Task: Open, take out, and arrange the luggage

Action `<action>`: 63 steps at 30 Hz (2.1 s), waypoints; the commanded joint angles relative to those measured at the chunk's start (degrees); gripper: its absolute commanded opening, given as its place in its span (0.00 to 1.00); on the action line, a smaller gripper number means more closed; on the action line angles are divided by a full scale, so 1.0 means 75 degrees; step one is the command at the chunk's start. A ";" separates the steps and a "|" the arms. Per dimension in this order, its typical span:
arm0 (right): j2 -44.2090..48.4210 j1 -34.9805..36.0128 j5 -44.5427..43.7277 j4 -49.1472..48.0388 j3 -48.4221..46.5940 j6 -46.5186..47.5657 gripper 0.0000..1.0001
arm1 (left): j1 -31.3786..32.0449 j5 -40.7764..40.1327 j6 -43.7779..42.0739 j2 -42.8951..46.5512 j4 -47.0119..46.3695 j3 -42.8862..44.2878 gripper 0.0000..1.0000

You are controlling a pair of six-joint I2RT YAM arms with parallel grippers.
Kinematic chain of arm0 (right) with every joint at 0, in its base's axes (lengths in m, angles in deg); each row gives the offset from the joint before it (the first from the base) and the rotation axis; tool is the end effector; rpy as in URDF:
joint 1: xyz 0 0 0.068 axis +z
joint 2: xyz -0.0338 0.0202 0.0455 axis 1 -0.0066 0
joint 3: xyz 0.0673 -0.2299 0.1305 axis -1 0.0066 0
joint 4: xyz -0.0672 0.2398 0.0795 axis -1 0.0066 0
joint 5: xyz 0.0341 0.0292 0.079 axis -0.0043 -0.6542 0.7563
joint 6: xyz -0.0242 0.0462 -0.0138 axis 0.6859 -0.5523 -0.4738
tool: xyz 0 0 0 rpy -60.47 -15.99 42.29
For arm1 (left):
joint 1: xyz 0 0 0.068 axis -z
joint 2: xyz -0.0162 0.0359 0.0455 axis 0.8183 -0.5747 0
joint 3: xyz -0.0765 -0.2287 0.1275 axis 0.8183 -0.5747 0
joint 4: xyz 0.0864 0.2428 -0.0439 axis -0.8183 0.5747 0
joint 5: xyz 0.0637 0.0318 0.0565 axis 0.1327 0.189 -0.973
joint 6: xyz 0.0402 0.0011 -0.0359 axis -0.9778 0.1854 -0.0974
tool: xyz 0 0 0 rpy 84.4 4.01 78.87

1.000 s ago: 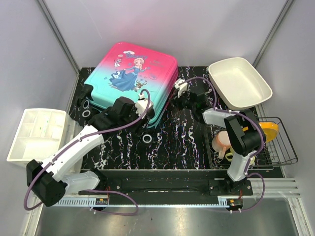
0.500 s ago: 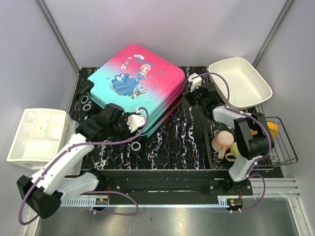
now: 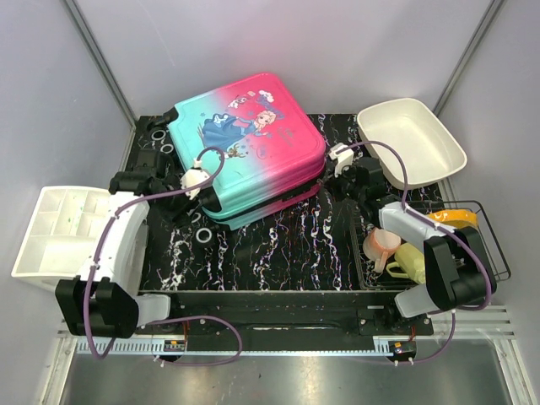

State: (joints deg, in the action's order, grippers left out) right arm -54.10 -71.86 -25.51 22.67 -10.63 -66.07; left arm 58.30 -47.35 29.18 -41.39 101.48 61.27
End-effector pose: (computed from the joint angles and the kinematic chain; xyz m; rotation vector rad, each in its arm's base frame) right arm 0.2985 0.1072 0.2228 -0.6977 1.8849 0.3886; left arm 0.2185 -0.0237 0.3049 1.1608 2.4088 -0.2088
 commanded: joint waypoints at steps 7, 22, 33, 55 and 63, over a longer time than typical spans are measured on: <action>-0.1269 -0.0644 -0.1590 -0.0521 -0.1564 0.0902 0.00 | -0.0438 -0.0639 -0.0235 -0.0567 -0.0785 -0.0013 0.00; -0.2746 -0.1641 0.0539 -0.1154 -0.3263 0.0952 0.00 | -0.1048 -0.0581 -0.0973 -0.0905 -0.0809 -0.0061 0.00; -0.4597 -0.1606 0.3586 -0.0954 -0.5618 -0.0935 0.00 | -0.1270 -0.0440 -0.1337 -0.1633 -0.0809 0.0514 0.00; -0.3768 -0.0729 0.4959 -0.0182 -0.4111 -0.0656 0.00 | -0.2114 0.2165 0.5010 -0.2207 -0.1146 0.4687 0.99; -0.2071 -0.0048 0.4913 -0.0227 -0.1991 -0.0398 0.00 | -0.2185 0.1374 0.5743 -0.3894 -0.1406 0.4979 0.99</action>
State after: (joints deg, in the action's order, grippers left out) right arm -78.40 -78.86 3.47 19.87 -32.38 -69.24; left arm 41.73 -34.65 67.61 -66.38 94.31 98.23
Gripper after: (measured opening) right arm 0.007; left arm 0.988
